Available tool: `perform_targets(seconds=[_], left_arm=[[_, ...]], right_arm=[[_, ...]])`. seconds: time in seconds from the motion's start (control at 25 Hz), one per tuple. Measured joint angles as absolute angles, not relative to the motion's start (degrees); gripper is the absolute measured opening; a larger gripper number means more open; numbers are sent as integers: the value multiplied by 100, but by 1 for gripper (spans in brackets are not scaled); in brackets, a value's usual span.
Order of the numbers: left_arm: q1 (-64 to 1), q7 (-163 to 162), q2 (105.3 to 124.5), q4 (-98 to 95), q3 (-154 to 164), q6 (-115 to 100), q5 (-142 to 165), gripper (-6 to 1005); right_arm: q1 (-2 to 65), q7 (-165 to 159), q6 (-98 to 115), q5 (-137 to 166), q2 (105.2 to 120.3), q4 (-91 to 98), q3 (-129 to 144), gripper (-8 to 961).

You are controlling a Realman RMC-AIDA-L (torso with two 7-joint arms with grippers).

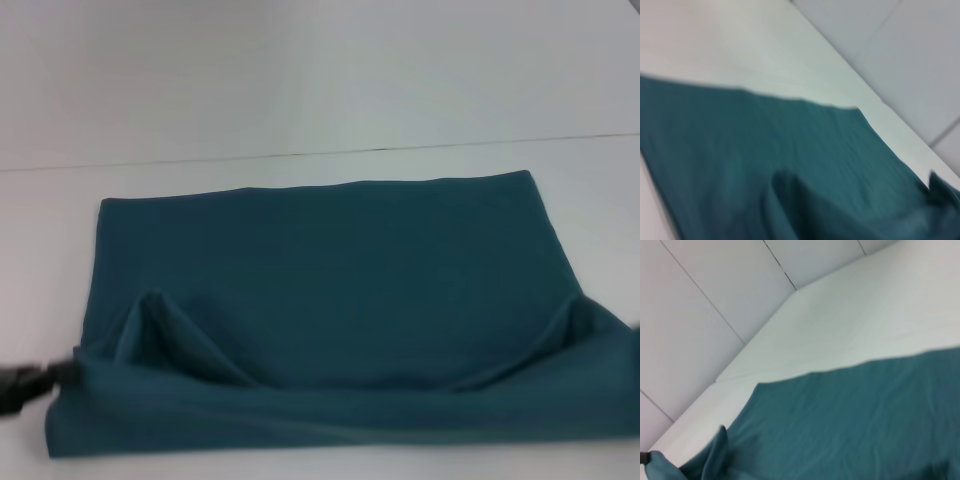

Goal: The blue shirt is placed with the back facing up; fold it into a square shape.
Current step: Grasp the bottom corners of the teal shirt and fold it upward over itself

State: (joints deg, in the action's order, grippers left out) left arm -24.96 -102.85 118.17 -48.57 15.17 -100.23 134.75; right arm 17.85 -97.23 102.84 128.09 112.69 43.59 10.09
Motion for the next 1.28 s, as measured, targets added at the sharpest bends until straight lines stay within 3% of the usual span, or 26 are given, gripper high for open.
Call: perform_targets(seconds=[0.2,0.6,1.28], left_arm=[[-3085,-10319,11741,-4450,1527,-8989,13352,-1],[-3797,-10149,11792,-3940,1683,-7008,12991,-1],[-4401,-9776,11845,-3724,2805,-5030,12192,-1]], right_arm=[[2441,-9748,9589,12806,11296,4051,1011,41],[3375,-9273,7511,12805,11346,3220,1096,41],[3878,-8798,5906,11768,11480,3112,1595,41]])
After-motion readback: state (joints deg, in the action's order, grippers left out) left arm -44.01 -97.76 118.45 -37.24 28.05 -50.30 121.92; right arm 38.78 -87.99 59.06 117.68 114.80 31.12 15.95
